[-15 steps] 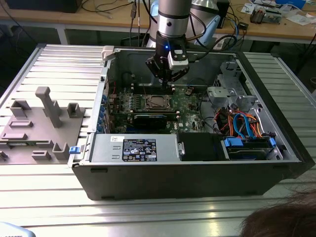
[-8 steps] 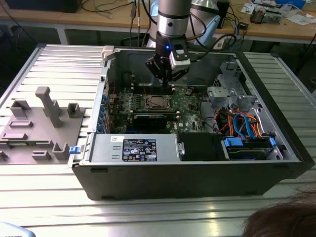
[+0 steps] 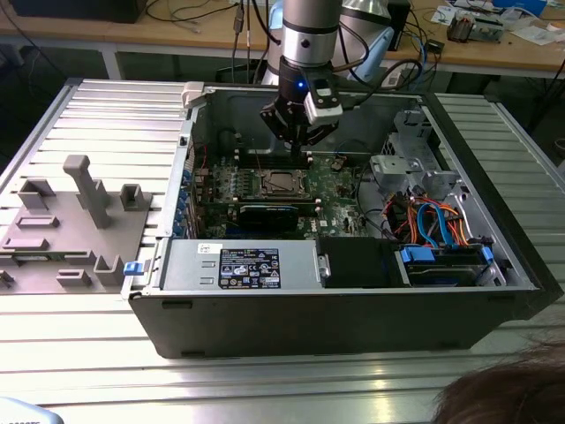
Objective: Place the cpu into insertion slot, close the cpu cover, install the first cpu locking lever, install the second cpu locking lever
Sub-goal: 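Install the first cpu locking lever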
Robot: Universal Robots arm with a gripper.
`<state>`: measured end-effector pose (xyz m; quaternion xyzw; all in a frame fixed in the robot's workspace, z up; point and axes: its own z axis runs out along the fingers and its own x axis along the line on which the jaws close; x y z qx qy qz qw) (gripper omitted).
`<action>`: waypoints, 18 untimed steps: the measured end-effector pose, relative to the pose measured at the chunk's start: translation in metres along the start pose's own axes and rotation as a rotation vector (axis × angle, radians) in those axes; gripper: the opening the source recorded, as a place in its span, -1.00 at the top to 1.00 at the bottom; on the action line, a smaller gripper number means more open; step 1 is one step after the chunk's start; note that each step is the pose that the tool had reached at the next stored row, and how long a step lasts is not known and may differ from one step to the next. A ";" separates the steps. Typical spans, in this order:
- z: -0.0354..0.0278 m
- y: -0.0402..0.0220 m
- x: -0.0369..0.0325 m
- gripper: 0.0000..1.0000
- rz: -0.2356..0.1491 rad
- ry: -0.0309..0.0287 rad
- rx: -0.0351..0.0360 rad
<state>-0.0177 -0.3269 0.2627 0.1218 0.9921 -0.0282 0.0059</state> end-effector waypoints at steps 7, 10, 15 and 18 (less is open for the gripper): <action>0.0000 0.0000 0.0000 0.79 -0.043 -0.0023 -0.0008; 0.0000 0.0000 0.0000 0.79 -0.062 -0.0034 -0.0012; 0.0000 0.0000 0.0000 0.79 -0.099 -0.0054 -0.0019; 0.0000 0.0000 0.0000 0.79 -0.119 -0.0065 -0.0023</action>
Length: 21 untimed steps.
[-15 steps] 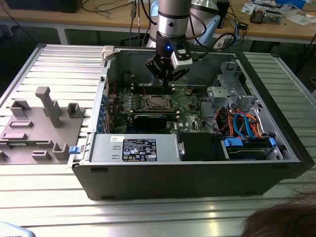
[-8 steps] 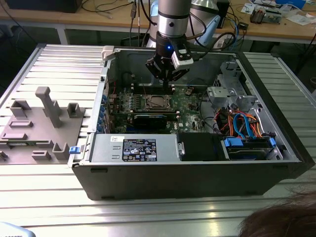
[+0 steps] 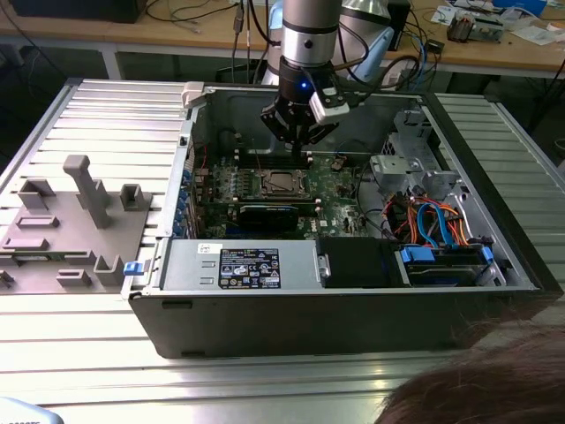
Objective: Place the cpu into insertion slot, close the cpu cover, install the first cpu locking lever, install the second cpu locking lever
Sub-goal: 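Install the first cpu locking lever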
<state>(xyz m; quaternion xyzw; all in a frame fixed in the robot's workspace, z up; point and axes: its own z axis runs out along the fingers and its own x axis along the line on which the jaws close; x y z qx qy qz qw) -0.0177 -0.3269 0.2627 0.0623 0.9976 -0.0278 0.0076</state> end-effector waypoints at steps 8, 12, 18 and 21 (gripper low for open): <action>0.0000 0.0000 0.0000 0.79 -0.046 -0.0025 -0.0010; 0.0000 0.0000 0.0000 0.79 -0.069 -0.0037 -0.0014; 0.0000 0.0000 0.0000 0.79 -0.100 -0.0054 -0.0019; 0.0000 0.0000 0.0000 0.79 -0.114 -0.0062 -0.0022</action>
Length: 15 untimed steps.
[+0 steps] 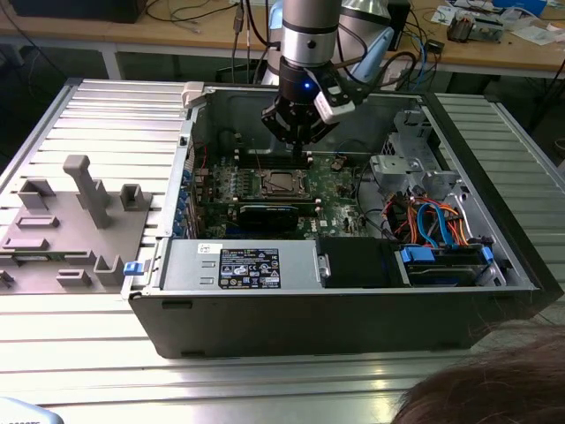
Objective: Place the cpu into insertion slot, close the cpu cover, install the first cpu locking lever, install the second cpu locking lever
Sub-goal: 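Install the first cpu locking lever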
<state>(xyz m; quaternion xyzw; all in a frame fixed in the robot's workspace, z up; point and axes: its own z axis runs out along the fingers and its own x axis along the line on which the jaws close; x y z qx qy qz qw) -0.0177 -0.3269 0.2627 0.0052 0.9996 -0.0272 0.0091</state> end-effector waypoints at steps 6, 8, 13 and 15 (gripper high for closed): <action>0.0000 0.0000 0.0000 0.79 -0.028 -0.0015 -0.0005; 0.0000 0.0000 0.0000 0.79 -0.043 -0.0024 -0.0008; 0.0000 0.0000 0.0000 0.79 -0.071 -0.0039 -0.0014; 0.0000 0.0000 0.0000 0.79 -0.080 -0.0044 -0.0015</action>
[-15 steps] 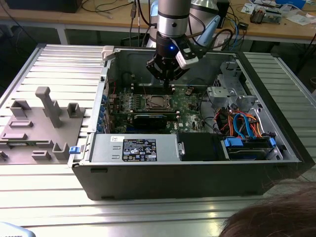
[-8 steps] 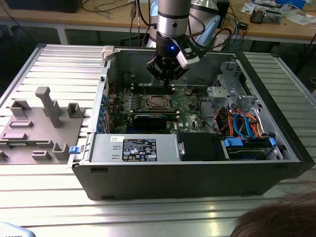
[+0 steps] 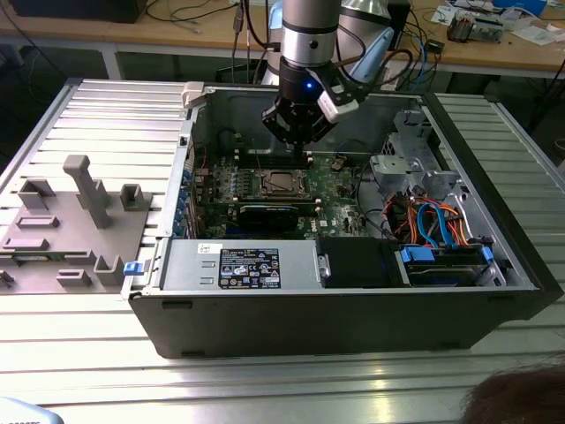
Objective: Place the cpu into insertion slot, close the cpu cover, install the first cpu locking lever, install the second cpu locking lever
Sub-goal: 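Install the first cpu locking lever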
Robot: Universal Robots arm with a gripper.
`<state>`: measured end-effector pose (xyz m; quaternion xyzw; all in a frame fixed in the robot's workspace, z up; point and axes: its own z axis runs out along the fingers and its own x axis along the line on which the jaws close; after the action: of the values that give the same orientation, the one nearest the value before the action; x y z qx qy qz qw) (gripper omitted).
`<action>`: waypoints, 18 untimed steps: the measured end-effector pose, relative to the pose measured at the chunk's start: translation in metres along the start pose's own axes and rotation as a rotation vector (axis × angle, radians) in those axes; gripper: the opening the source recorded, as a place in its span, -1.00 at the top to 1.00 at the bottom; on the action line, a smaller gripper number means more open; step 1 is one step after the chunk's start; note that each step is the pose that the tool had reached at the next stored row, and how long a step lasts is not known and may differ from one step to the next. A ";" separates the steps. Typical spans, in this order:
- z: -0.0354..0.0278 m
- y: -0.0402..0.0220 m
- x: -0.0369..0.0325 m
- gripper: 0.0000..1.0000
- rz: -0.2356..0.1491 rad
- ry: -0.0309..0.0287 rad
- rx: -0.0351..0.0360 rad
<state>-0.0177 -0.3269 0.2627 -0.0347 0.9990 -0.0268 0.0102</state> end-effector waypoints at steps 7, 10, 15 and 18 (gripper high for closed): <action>0.0000 0.0000 0.0000 0.79 -0.037 -0.0021 -0.0007; 0.0000 0.0000 0.0000 0.79 -0.051 -0.0028 -0.0010; 0.0000 0.0000 0.0000 0.79 -0.071 -0.0039 -0.0013; 0.0000 0.0000 0.0000 0.79 -0.082 -0.0045 -0.0016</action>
<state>-0.0177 -0.3269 0.2627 -0.0757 0.9967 -0.0263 0.0113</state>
